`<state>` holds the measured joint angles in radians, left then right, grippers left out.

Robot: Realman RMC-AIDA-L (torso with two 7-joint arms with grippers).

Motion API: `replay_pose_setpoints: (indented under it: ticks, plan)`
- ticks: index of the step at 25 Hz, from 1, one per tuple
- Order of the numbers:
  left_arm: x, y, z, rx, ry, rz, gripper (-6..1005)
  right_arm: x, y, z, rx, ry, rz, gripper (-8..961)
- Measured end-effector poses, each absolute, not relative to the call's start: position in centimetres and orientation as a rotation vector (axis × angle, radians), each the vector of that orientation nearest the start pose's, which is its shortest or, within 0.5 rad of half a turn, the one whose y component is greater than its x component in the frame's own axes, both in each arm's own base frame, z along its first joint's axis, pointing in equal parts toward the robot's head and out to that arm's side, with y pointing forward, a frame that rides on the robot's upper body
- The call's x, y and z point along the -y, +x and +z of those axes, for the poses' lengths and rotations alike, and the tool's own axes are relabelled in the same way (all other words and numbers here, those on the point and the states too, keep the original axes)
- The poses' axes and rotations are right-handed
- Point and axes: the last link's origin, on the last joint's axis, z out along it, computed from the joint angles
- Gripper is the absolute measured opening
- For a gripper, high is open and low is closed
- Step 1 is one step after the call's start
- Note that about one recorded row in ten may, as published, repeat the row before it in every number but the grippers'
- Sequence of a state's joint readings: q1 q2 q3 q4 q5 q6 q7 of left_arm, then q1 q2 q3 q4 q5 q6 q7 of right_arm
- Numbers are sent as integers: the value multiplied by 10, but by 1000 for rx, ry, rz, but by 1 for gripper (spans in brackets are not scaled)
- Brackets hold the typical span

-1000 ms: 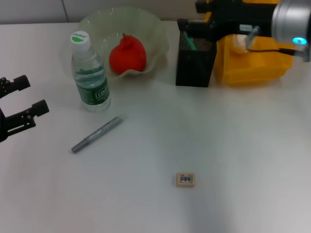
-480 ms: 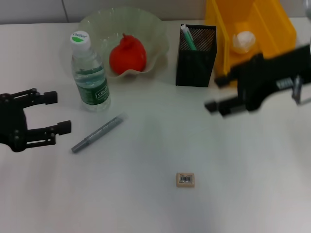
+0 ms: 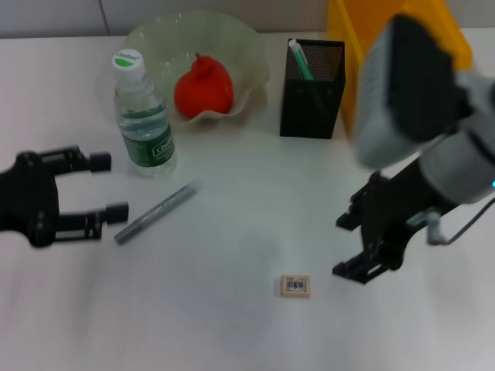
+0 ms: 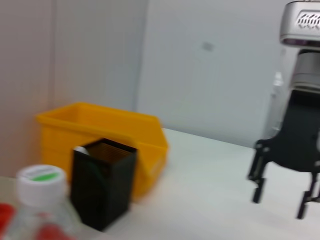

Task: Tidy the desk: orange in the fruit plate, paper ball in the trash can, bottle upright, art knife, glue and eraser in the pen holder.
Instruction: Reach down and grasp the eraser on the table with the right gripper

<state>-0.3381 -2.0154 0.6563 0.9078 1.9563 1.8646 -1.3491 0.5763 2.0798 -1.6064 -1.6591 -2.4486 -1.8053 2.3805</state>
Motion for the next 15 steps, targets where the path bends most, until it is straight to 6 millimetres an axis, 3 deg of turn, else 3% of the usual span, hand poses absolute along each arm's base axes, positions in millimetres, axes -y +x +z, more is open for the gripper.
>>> replay_pose_setpoints:
  ticks: [8, 15]
  plan:
    - [-258, -290, 68, 459, -2980, -675, 803, -291, 96, -51, -101, -2938, -825, 642]
    - [-250, -297, 64, 496, -3018, -619, 803, -294, 99, -85, -78, -2948, -908, 641]
